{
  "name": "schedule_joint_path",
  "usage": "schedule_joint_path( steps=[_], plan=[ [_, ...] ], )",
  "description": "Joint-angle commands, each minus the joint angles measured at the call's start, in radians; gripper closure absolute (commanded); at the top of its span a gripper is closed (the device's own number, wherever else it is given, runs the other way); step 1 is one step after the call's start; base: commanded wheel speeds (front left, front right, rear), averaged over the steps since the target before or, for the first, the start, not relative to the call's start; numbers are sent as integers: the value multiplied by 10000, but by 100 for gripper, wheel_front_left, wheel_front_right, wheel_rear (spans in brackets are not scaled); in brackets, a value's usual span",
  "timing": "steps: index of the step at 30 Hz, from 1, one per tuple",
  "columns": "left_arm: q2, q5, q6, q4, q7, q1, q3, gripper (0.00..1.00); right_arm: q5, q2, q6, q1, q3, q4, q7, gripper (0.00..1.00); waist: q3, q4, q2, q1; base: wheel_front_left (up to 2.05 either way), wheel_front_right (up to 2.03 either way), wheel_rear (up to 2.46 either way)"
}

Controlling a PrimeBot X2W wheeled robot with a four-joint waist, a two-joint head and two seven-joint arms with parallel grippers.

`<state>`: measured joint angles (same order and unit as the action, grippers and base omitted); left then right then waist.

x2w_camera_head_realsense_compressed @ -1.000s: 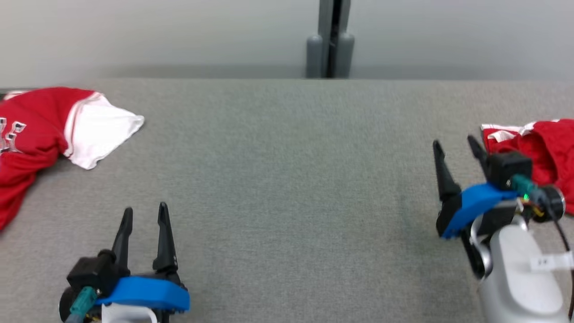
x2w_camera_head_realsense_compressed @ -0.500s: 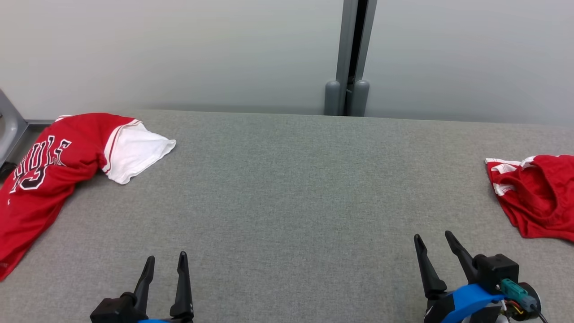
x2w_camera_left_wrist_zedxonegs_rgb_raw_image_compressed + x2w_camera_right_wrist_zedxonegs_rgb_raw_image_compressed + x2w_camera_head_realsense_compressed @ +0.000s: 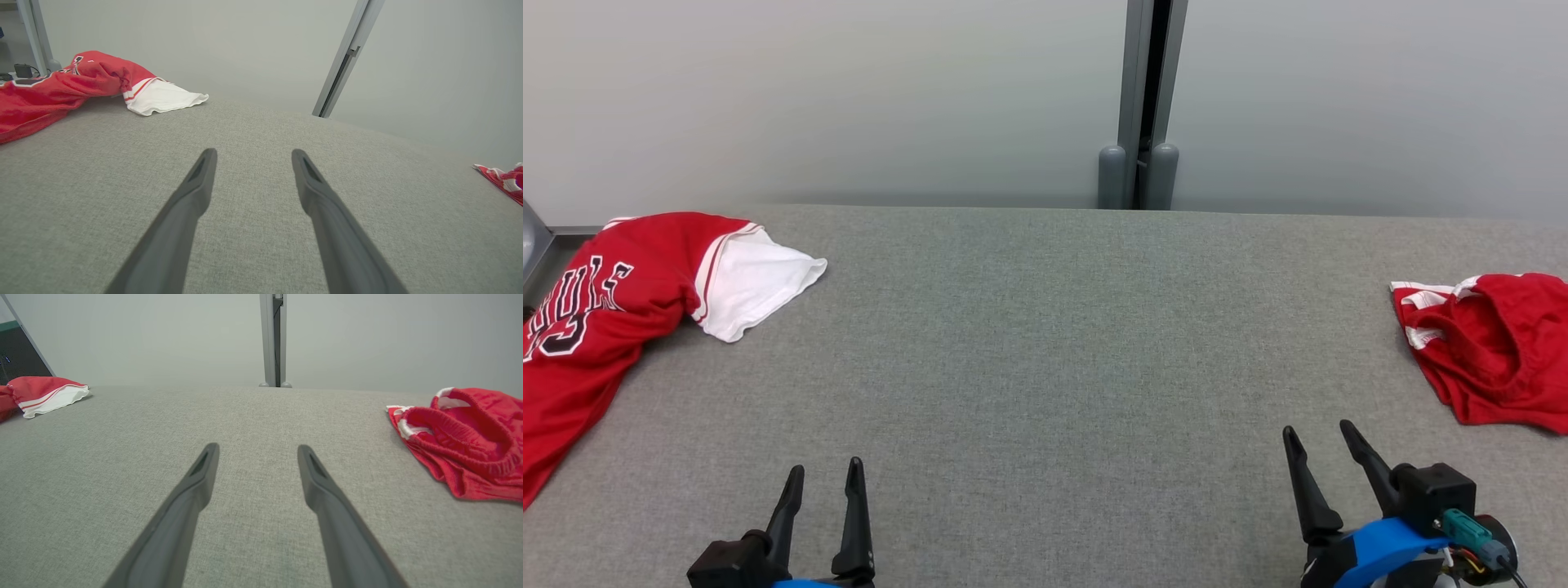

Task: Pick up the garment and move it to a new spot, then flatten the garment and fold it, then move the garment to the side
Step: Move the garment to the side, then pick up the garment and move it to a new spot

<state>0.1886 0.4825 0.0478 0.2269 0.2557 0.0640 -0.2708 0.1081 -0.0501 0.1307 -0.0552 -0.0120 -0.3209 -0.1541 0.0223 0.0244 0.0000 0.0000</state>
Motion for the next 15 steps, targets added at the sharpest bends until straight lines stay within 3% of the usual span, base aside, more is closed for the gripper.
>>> schedule_joint_path(
  steps=[1, 15],
  plan=[
    [65, 27, 38, -23, -6, -55, -8, 0, 34, -8, 1, 133, 34, 64, -17, 0, -1, 4, 0, 0, 0, 0, 0],
    [75, 59, 40, -142, -109, -70, -208, 0, -65, -9, 1, 224, 103, 223, -131, 0, -132, 376, 0, 0, 0, 0, 0]
  ],
)
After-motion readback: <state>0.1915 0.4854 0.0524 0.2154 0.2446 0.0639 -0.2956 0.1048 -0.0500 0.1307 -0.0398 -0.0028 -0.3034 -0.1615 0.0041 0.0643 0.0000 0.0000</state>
